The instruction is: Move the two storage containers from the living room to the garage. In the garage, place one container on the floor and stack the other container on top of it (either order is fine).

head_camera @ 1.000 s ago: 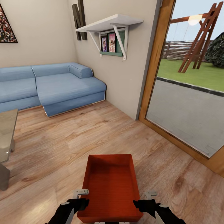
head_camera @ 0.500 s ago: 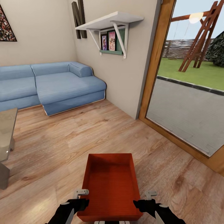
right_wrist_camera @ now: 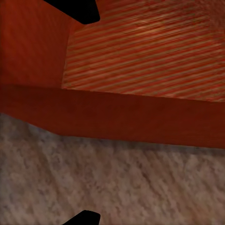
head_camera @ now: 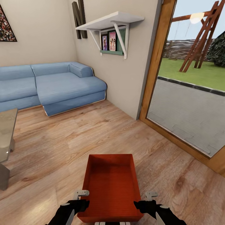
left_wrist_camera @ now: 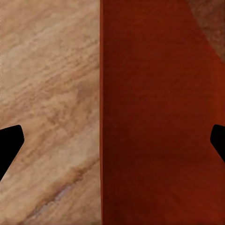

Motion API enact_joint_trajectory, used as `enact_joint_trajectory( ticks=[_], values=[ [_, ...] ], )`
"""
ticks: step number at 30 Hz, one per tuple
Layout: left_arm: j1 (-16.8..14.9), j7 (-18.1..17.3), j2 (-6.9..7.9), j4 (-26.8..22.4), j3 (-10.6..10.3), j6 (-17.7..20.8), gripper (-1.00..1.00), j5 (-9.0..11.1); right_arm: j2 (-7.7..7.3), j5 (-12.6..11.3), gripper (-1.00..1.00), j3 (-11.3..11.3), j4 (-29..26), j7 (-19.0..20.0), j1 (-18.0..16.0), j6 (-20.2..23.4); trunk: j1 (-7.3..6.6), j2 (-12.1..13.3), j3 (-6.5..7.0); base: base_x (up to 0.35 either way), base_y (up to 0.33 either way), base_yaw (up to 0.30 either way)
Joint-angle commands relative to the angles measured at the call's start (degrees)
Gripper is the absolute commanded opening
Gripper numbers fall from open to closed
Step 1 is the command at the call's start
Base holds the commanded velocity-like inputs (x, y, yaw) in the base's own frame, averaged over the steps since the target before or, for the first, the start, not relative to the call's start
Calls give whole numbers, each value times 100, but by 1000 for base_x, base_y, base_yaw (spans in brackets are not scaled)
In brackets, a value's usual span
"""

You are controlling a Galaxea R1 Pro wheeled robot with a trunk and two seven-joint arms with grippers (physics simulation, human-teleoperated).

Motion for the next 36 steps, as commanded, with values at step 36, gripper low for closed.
enact_joint_trajectory(
  ticks=[36],
  values=[
    [-1,-11,1,-1,23,64,100,-39,4,30,100,-37,-13,31,0,37,9,-7,-93,0,0,0]
  ],
)
